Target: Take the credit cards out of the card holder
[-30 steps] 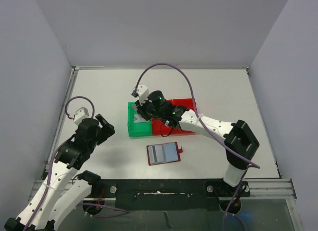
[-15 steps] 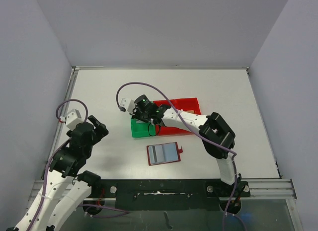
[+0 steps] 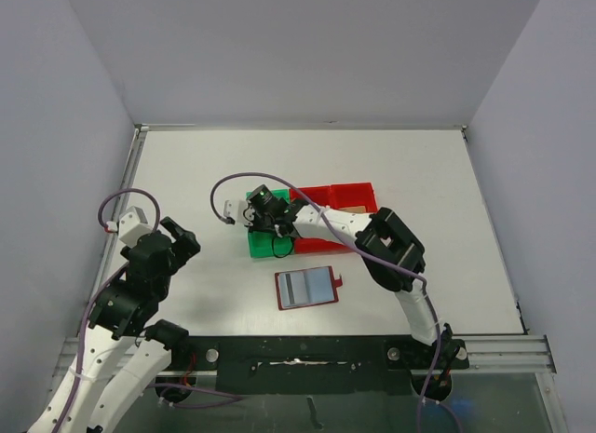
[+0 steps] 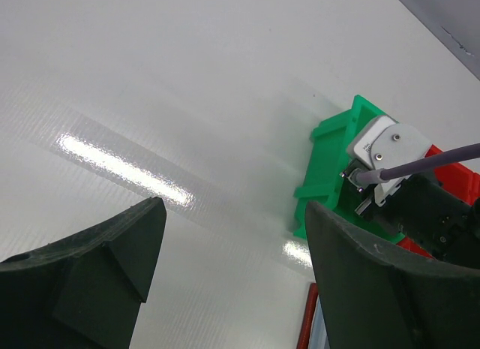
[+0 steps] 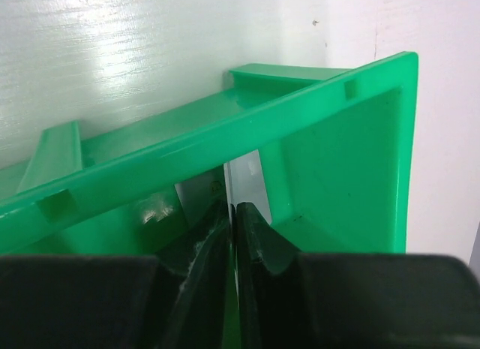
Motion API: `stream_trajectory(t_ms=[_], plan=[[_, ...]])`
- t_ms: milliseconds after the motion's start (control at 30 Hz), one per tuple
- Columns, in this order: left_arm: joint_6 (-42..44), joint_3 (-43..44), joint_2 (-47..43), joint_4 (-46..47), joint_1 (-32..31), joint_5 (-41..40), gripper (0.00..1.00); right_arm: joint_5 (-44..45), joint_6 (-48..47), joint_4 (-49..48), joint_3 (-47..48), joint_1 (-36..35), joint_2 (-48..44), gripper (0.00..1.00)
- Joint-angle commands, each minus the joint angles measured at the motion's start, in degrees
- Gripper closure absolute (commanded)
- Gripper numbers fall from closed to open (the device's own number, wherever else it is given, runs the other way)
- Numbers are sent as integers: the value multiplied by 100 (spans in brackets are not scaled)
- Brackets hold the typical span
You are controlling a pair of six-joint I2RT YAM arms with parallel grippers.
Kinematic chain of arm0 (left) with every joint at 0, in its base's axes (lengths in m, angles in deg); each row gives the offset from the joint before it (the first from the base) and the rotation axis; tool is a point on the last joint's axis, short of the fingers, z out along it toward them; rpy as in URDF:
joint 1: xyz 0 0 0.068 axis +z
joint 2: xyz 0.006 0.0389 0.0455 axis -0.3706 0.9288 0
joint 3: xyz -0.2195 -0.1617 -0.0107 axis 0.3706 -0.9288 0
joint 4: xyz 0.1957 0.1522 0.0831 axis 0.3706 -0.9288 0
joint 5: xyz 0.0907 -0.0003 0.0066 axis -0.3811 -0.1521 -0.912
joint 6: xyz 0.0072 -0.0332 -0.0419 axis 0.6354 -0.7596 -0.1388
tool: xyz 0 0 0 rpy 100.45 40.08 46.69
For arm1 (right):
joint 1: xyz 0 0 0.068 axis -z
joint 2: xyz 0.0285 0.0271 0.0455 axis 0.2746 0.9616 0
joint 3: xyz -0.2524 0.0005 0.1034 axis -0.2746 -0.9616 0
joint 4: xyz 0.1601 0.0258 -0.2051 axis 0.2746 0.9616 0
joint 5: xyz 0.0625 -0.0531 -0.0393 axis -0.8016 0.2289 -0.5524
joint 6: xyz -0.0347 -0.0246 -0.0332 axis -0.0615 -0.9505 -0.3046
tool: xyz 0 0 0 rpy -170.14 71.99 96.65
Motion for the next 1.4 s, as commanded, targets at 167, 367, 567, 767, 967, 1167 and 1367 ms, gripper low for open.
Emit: stream_trajectory(t_ms=[167,367,567,767,967,1167,1367], plan=[[81,154,-21,104,8,-106,26,-446,116,568,482,256,-10,72],[79,172,80,82,8,-110,26,-449,387,685,542,352,14,68],[110,170,145,105,8,-56,26,-588,720,739,546,359,50,67],[116,165,129,117,8,-39,26,-649,1582,686,751,385,-76,69],[162,135,126,186,8,74,26,-758,4198,1001,993,539,-130,77],[226,121,179,240,10,146,26,-502,5326,928,695,274,-138,82],[230,107,151,254,8,166,26,117,6314,1067,639,231,21,86]])
